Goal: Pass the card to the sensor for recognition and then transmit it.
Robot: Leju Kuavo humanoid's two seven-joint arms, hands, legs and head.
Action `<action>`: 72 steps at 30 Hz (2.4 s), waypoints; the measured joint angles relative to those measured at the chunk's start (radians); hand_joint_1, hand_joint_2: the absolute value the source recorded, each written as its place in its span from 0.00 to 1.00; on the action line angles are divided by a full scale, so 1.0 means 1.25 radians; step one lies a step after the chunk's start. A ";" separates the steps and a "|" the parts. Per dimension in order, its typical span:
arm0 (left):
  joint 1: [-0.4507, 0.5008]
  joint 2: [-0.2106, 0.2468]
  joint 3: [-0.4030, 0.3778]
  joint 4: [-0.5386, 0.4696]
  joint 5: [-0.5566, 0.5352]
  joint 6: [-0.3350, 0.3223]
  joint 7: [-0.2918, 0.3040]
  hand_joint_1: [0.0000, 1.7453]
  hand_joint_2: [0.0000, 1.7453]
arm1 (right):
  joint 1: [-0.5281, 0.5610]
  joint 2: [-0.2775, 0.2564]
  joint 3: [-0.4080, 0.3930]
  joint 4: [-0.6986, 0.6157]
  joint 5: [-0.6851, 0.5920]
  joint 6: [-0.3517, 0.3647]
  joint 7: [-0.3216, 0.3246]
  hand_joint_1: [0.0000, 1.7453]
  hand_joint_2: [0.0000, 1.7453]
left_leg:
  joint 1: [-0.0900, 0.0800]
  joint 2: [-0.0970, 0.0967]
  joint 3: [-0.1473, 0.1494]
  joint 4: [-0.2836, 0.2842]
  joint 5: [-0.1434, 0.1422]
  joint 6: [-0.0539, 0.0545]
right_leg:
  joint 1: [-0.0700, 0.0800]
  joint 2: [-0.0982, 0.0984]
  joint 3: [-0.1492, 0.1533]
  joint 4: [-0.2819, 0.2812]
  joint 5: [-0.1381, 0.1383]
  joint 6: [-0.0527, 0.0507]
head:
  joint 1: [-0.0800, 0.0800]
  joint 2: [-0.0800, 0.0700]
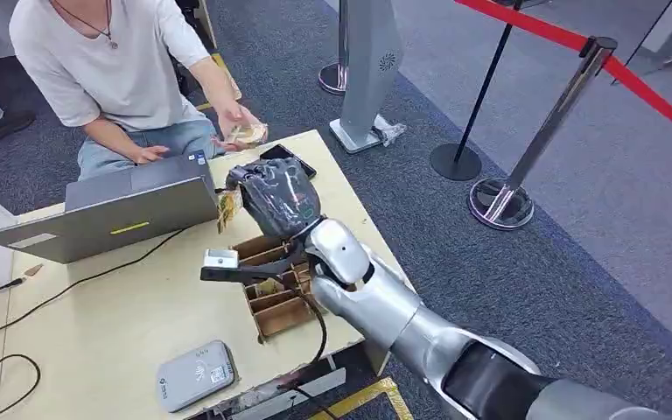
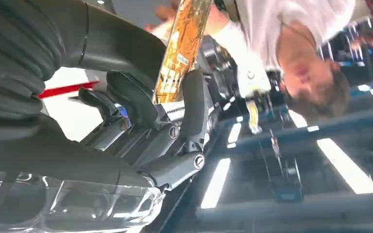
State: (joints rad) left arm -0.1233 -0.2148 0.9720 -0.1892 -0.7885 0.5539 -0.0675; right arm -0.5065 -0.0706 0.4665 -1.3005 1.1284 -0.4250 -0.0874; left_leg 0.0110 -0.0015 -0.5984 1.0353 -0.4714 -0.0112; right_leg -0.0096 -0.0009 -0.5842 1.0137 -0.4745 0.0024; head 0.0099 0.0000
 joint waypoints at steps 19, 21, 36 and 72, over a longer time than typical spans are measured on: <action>-0.004 0.001 -0.006 0.000 -0.025 0.007 0.028 0.00 0.00 | -0.231 0.101 0.018 0.292 0.037 -0.136 0.008 1.00 1.00 | 0.000 0.000 0.000 0.000 0.001 0.000 | 0.000 0.000 0.000 0.000 0.000 0.000 | 0.000 0.000; -0.004 0.001 -0.006 0.000 -0.023 0.009 0.034 0.00 0.00 | -0.248 0.116 0.020 0.336 0.050 -0.145 0.015 1.00 1.00 | 0.000 0.000 0.000 0.000 0.001 0.000 | 0.000 0.000 0.000 0.000 0.000 0.000 | 0.000 0.000; 0.000 0.001 -0.006 0.000 -0.008 0.013 0.031 0.00 0.00 | -0.327 0.173 0.025 0.544 0.076 -0.165 0.045 0.00 0.00 | 0.000 0.000 0.000 0.000 0.001 0.000 | 0.000 0.000 0.000 0.000 0.000 0.000 | 0.000 0.000; 0.011 -0.006 0.017 0.000 0.025 0.021 0.009 0.00 0.00 | 0.222 0.136 0.005 -0.073 -0.981 0.399 -0.358 0.00 0.00 | 0.000 0.000 0.000 0.000 0.000 0.000 | 0.000 0.000 0.000 0.000 0.000 0.000 | 0.000 0.000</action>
State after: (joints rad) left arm -0.1089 -0.2228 0.9934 -0.1892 -0.7568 0.5806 -0.0568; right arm -0.2295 0.1000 0.4722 -1.3923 -0.0977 0.0737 -0.5344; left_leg 0.0111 -0.0015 -0.5984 1.0352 -0.4715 -0.0112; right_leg -0.0096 -0.0010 -0.5846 1.0136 -0.4748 0.0023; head 0.0103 0.0000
